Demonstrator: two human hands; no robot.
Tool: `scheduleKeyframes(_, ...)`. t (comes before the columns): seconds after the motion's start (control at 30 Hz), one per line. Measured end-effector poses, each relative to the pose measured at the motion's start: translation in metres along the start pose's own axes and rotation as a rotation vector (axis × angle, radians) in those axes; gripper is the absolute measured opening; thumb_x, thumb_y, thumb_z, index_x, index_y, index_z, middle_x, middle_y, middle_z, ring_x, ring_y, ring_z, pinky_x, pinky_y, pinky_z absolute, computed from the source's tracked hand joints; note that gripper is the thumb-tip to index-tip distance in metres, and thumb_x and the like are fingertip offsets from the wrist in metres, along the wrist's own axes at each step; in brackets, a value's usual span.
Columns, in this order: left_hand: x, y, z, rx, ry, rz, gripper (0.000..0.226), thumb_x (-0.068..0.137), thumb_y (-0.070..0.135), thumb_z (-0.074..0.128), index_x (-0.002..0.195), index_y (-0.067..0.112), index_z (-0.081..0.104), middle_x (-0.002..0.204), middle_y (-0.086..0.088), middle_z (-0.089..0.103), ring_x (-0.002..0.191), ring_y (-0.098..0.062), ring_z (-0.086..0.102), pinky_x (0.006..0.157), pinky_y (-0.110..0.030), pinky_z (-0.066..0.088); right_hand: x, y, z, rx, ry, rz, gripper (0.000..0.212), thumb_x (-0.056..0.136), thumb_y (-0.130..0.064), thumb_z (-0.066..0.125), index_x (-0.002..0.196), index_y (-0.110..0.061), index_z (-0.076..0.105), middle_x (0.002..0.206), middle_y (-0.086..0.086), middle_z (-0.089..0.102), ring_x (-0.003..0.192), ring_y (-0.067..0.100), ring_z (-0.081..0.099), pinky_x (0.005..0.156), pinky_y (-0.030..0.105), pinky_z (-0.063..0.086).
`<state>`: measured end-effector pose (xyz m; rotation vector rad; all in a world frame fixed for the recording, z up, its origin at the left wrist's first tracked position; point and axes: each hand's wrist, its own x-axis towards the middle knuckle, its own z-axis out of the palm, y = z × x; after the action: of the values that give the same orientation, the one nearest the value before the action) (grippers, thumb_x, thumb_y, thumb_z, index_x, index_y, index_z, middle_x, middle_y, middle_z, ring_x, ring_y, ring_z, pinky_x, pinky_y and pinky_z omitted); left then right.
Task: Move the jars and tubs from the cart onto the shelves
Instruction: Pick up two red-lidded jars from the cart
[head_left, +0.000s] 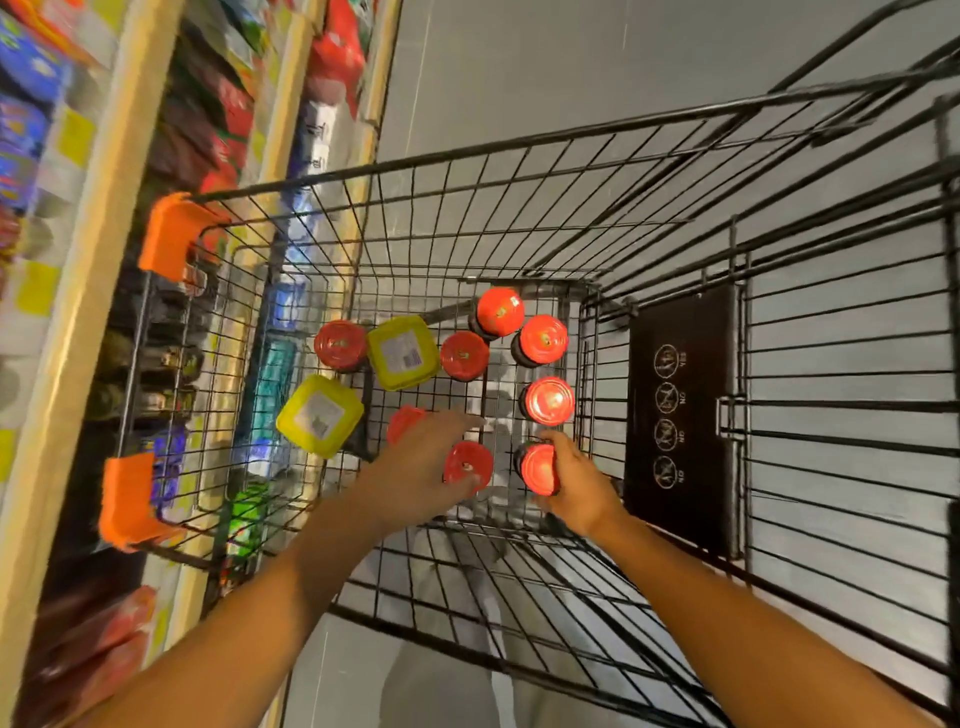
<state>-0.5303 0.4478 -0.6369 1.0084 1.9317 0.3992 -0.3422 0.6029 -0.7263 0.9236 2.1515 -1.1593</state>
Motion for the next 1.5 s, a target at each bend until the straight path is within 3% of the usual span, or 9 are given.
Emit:
scheduleKeyframes(0.17,0.009,-0.019,0.018,-0.028,-0.059,0.001,0.081,0.080,0.030,0.073,0.150,0.030,0.033,0.154,0.004,0.036,0.144,-0.016,0.031,0.116,-0.041,0.035,0.005,0.013,0.013,0.185,0.075,-0.035,0.074,0.072,-0.007,0.085,0.123,-0.041,0.045,0.121,-0.010,0.053,0.104,0.009,0.058,0.073,0.005,0.043)
scheduleKeyframes(0.37,0.012,-0.013,0.027,0.073,-0.129,-0.007,0.098,0.078,0.019,0.081,0.155,0.027,0.021,0.159,0.004,0.023,0.146,-0.015,0.022,0.118,-0.034,0.029,-0.010,0.011,0.006,0.165,0.145,-0.031,0.064,0.078,-0.034,0.078,0.133,-0.033,0.046,0.110,-0.015,0.060,0.097,0.005,0.059,0.083,0.022,0.047)
scheduleKeyframes(0.57,0.029,-0.012,0.042,0.246,-0.210,-0.052,0.118,0.071,0.009,0.083,0.157,0.027,0.005,0.164,-0.002,0.010,0.150,-0.026,0.014,0.120,-0.045,0.029,-0.028,0.011,-0.013,0.182,0.142,-0.046,0.070,0.071,-0.029,0.086,0.125,-0.046,0.045,0.112,-0.017,0.063,0.101,0.006,0.064,0.087,0.028,0.056)
scheduleKeyframes(0.87,0.047,-0.016,0.064,0.484,-0.187,-0.105,0.102,0.076,-0.006,0.074,0.156,0.019,0.015,0.163,-0.006,0.011,0.149,-0.030,0.019,0.109,-0.047,0.044,-0.030,0.014,-0.020,0.200,0.142,-0.079,0.077,0.071,-0.019,0.088,0.128,-0.044,0.043,0.114,-0.014,0.063,0.103,0.007,0.064,0.086,0.027,0.058)
scheduleKeyframes(1.07,0.051,-0.025,0.069,0.483,-0.167,-0.112,0.091,0.079,0.004,0.077,0.152,0.019,0.023,0.159,-0.005,0.023,0.141,-0.030,0.034,0.101,-0.047,0.049,-0.031,0.012,-0.023,0.202,0.138,-0.100,0.073,0.071,-0.017,0.088,0.123,-0.044,0.044,0.112,-0.012,0.062,0.101,0.006,0.064,0.085,0.024,0.057)
scheduleKeyframes(1.2,0.040,-0.014,0.056,0.386,-0.082,-0.098,0.088,0.076,0.016,0.082,0.147,0.020,0.031,0.150,-0.002,0.038,0.129,-0.027,0.051,0.094,-0.041,0.053,-0.047,-0.002,-0.041,0.234,0.171,-0.114,0.069,0.071,-0.015,0.087,0.112,-0.050,0.044,0.103,-0.016,0.063,0.092,-0.004,0.064,0.076,0.011,0.052)
scheduleKeyframes(1.33,0.004,0.014,0.015,0.144,0.053,-0.072,0.087,0.067,0.020,0.087,0.142,0.021,0.041,0.141,-0.001,0.049,0.128,-0.023,0.052,0.102,-0.038,0.048,-0.080,-0.033,-0.073,0.315,0.254,-0.135,0.067,0.065,-0.020,0.089,0.108,-0.055,0.050,0.096,-0.012,0.070,0.088,-0.002,0.067,0.079,0.024,0.058)
scheduleKeyframes(1.4,-0.021,0.034,-0.015,0.021,0.167,-0.066,0.087,0.065,0.016,0.087,0.140,0.023,0.044,0.136,0.002,0.053,0.127,-0.021,0.053,0.104,-0.032,0.045,-0.102,-0.056,-0.095,0.328,0.297,-0.163,0.069,0.063,-0.026,0.092,0.110,-0.054,0.049,0.098,-0.015,0.068,0.091,-0.006,0.065,0.078,0.018,0.056)
scheduleKeyframes(1.5,-0.066,0.076,-0.069,-0.159,0.361,-0.032,0.074,0.068,0.014,0.087,0.131,0.030,0.051,0.117,0.015,0.055,0.109,-0.003,0.056,0.088,-0.014,0.042,-0.141,-0.096,-0.132,0.363,0.372,-0.229,0.074,0.062,-0.027,0.094,0.116,-0.049,0.049,0.102,-0.018,0.067,0.095,-0.009,0.063,0.079,0.012,0.052)
